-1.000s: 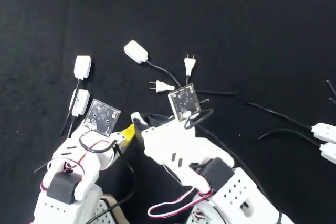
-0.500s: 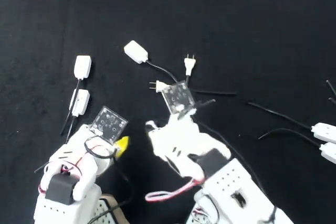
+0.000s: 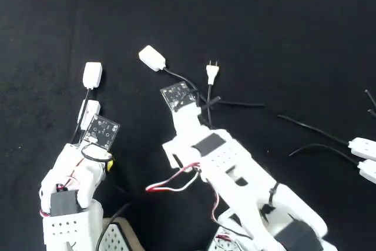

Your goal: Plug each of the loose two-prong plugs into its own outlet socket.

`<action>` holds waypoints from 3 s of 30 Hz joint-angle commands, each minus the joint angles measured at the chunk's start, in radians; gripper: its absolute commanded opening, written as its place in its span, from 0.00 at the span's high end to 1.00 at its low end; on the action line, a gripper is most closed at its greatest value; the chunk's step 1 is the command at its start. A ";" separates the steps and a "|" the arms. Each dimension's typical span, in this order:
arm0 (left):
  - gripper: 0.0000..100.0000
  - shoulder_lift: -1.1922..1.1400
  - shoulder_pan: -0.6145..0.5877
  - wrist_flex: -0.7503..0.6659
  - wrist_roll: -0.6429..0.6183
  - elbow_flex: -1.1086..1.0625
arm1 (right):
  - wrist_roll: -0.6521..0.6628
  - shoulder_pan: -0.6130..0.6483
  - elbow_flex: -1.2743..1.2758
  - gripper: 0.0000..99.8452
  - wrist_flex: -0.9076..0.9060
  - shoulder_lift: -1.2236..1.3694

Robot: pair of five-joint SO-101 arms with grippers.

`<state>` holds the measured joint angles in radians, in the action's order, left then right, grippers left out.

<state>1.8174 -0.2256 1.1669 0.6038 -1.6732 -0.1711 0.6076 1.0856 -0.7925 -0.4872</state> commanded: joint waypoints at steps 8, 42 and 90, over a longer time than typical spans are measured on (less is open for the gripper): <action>0.77 0.005 -0.094 0.051 0.064 0.001 | 0.109 -0.011 -0.082 0.99 -0.166 0.033; 0.77 0.005 -0.093 0.051 0.068 -0.001 | 0.175 -0.011 -0.094 0.98 -0.287 0.035; 0.77 0.005 -0.093 0.066 0.072 0.001 | -0.276 -0.146 -0.151 0.92 -0.112 0.093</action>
<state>1.8174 -0.3084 1.2283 0.6697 -1.6732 -0.4227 0.4987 0.9797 -0.9337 -0.4258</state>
